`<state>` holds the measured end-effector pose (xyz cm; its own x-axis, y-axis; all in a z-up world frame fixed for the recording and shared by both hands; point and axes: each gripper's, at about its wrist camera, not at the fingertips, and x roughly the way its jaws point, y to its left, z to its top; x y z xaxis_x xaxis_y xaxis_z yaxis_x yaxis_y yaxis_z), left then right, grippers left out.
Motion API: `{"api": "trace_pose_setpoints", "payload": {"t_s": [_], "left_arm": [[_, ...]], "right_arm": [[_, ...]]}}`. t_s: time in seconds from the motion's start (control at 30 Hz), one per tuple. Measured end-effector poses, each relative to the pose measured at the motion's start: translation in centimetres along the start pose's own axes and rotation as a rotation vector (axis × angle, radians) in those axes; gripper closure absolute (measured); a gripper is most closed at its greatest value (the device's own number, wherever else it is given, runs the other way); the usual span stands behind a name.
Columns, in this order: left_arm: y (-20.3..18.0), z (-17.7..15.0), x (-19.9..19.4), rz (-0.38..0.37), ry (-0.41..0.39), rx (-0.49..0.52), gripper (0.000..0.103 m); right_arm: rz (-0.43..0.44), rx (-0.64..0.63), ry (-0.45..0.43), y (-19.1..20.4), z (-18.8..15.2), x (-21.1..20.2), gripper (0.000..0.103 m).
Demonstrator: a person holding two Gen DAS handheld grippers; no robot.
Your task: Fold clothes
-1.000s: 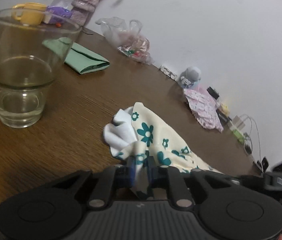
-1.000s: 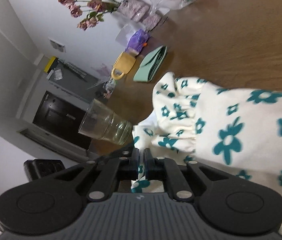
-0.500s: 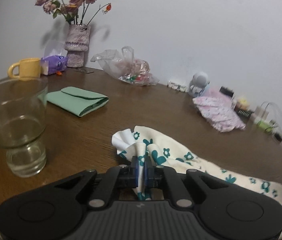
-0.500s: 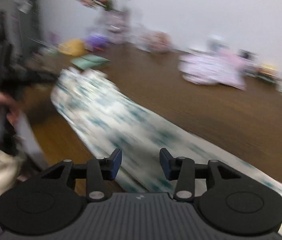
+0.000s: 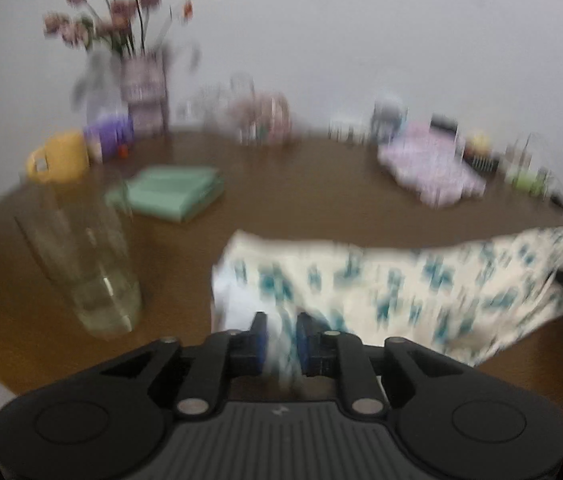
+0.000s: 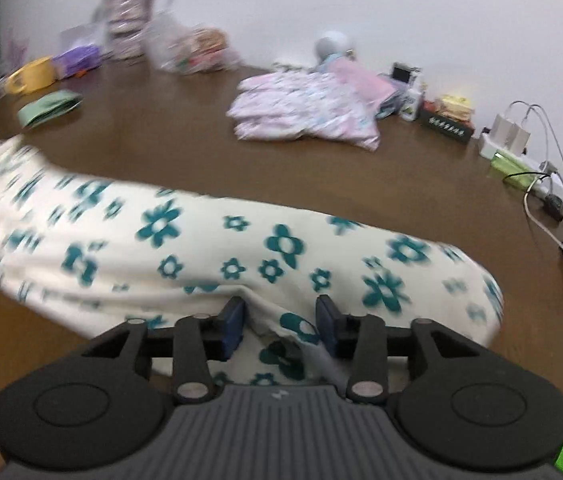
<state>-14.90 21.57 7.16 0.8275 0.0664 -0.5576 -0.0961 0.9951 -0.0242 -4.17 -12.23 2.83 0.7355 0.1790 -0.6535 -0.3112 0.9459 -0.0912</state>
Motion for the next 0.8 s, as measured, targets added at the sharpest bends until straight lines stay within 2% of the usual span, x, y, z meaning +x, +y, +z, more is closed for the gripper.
{"api": "trace_pose_setpoints", "payload": {"t_s": [0.03, 0.13, 0.17, 0.23, 0.3, 0.37, 0.4, 0.47, 0.53, 0.57, 0.6, 0.63, 0.8], "left_arm": [[-0.2, 1.0, -0.7, -0.022, -0.037, 0.012, 0.069], [-1.7, 4.3, -1.5, -0.110, -0.130, 0.086, 0.054], [-3.2, 5.3, -0.6, -0.162, -0.130, 0.145, 0.051], [-6.5, 6.9, 2.1, -0.283, -0.096, 0.267, 0.038], [-10.3, 7.4, 5.8, -0.397, -0.013, 0.383, 0.038], [-13.6, 7.0, 9.3, -0.454, 0.087, 0.492, 0.041], [-14.2, 6.6, 10.2, -0.470, 0.113, 0.523, 0.043], [-15.6, 6.0, 12.1, -0.500, 0.165, 0.584, 0.049], [-16.8, 5.5, 13.9, -0.532, 0.217, 0.634, 0.085], [-16.6, 5.7, 14.3, -0.554, 0.243, 0.607, 0.085], [-16.4, 5.9, 14.6, -0.570, 0.264, 0.586, 0.092], [-15.9, 6.0, 14.7, -0.564, 0.261, 0.585, 0.097], [-14.6, 6.4, 15.3, -0.560, 0.289, 0.488, 0.097]], "right_arm": [[-0.011, 0.012, -0.011, -0.3, 0.6, 0.7, 0.060], [0.041, 0.074, -0.079, -1.1, -0.1, -1.3, 0.053], [0.059, 0.104, -0.084, -1.6, -0.6, -1.9, 0.053], [0.087, 0.172, -0.081, -2.3, -1.8, -2.5, 0.053], [0.096, 0.219, -0.079, -2.8, -2.4, -2.2, 0.055], [0.072, 0.244, -0.081, -2.9, -2.4, -1.6, 0.063], [0.069, 0.247, -0.083, -2.8, -2.3, -1.4, 0.068], [0.069, 0.232, -0.083, -2.5, -1.8, -0.9, 0.071], [0.065, 0.222, -0.065, -2.4, -1.4, 0.2, 0.076], [0.066, 0.218, -0.053, -2.4, -1.3, 0.8, 0.079], [0.067, 0.213, -0.039, -2.4, -1.3, 1.3, 0.084], [0.065, 0.196, -0.037, -2.3, -1.2, 1.7, 0.085], [0.029, 0.181, -0.027, -3.3, 0.2, 3.6, 0.090]]}}
